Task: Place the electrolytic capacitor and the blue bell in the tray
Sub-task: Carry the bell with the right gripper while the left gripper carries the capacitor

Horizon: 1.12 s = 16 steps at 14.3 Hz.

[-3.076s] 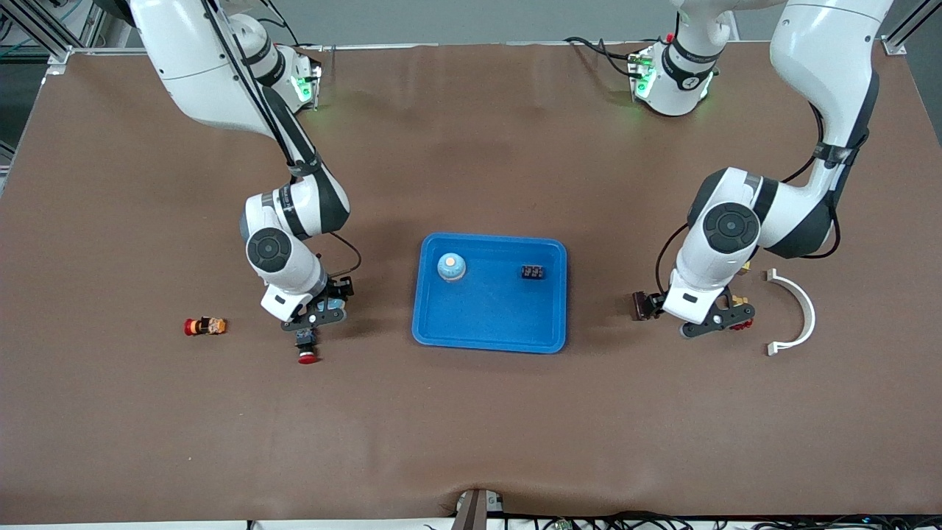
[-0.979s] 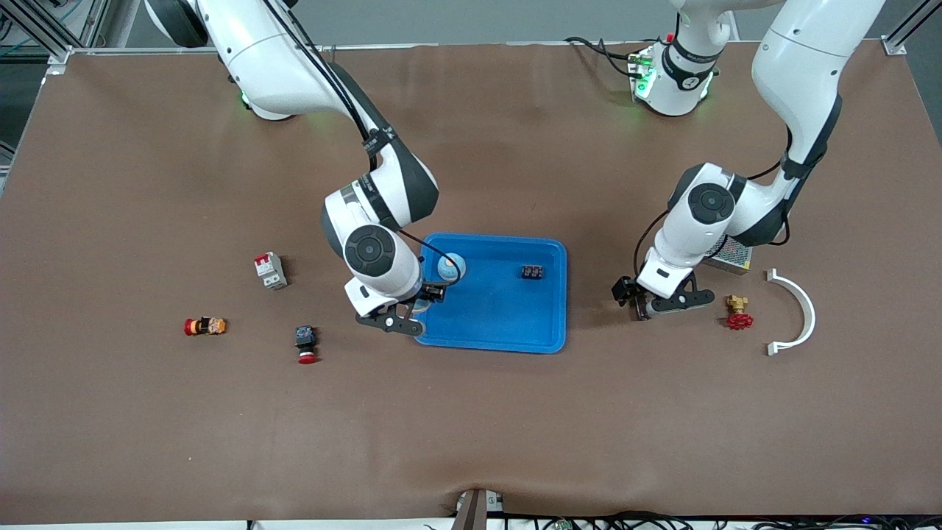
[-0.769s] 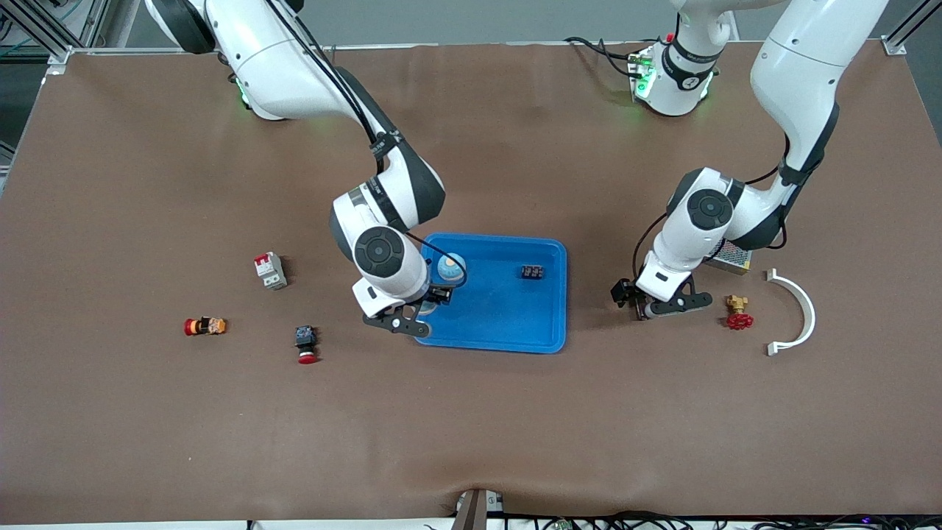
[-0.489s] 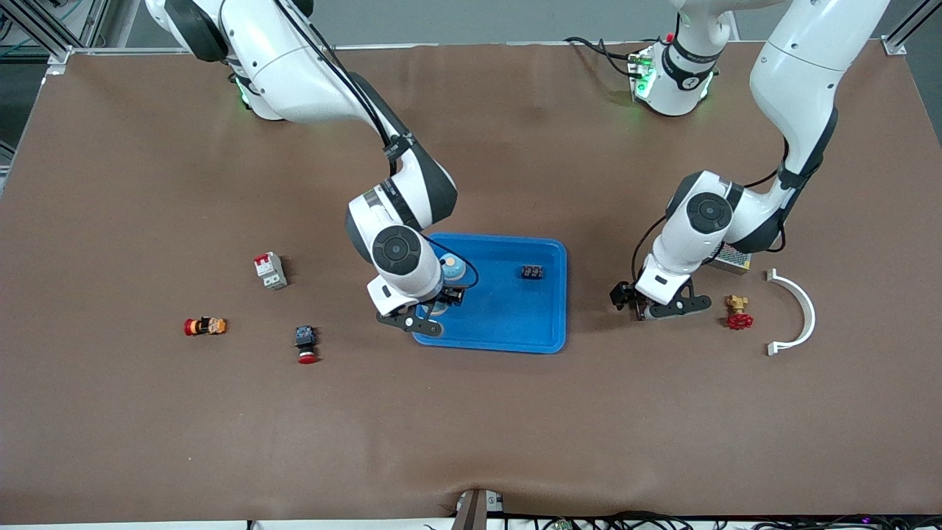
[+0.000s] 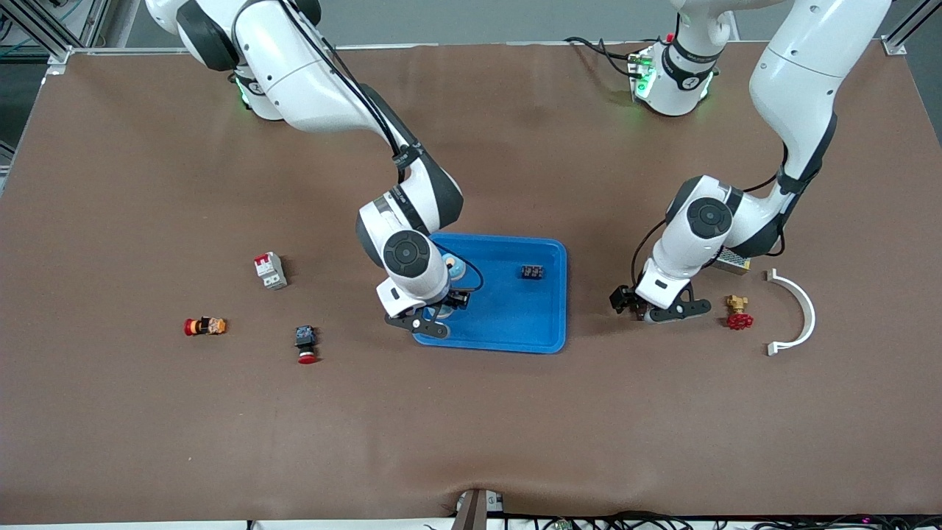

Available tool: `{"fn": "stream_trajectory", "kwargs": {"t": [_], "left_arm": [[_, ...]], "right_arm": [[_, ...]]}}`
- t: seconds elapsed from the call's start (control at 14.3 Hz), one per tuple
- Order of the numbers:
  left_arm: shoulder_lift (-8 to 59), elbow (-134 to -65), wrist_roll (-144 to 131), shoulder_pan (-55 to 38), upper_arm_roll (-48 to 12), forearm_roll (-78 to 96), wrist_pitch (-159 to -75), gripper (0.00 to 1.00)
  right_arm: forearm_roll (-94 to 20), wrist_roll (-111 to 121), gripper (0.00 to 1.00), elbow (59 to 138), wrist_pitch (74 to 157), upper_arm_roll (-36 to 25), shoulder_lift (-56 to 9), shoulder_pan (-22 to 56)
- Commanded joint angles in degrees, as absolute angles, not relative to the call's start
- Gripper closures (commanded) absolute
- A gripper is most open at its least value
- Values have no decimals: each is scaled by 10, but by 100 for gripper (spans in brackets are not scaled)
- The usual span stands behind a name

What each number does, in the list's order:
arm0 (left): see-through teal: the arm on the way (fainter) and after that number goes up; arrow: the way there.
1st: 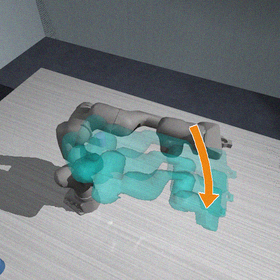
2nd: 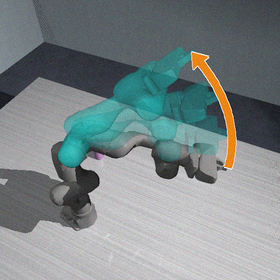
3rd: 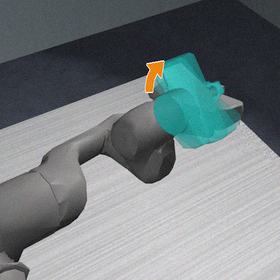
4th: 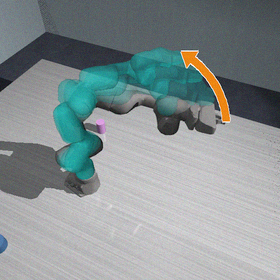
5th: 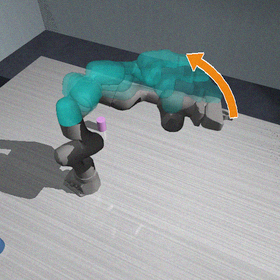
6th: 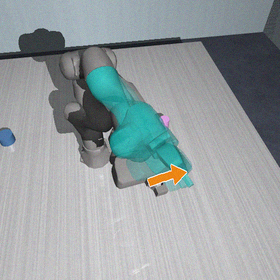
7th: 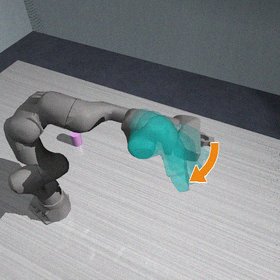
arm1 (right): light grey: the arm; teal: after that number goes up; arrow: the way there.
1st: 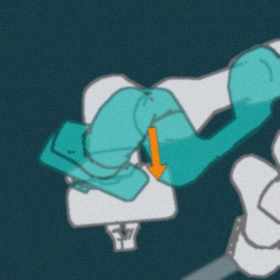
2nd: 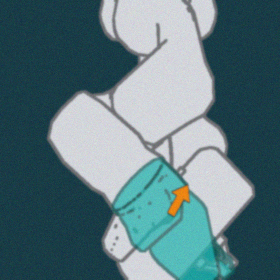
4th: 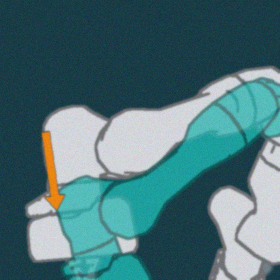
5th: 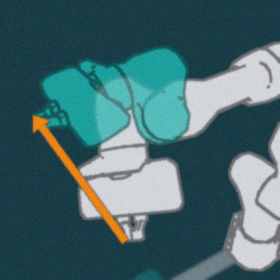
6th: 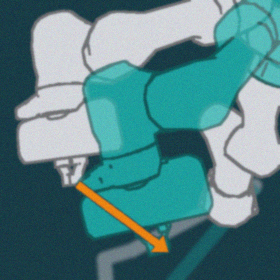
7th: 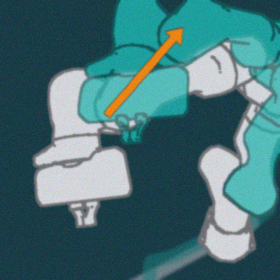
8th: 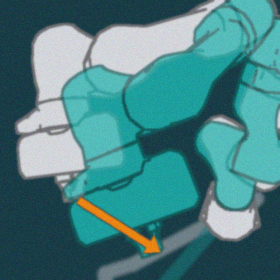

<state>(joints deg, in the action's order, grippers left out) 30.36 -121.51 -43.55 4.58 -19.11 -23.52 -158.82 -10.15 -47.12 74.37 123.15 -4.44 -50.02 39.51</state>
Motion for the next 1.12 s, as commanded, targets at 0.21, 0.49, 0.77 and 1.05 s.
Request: {"fn": "stream_trajectory", "kwargs": {"t": [0.21,0.49,0.77,1.05], "left_arm": [[308,-1208,-441,47,-190,-246,-1590,0],[309,-1208,-445,47,-189,-245,-1588,41],[308,-1208,-445,47,-188,-245,-1585,83],[308,-1208,-446,47,-188,-245,-1581,100]], "right_arm": [[-109,-493,38,724,1253,-48,-527,408],[-109,-493,38,724,1254,-48,-533,409],[-108,-494,30,724,1254,-48,-535,409],[-109,-498,0,725,1254,-48,-535,409]]}}
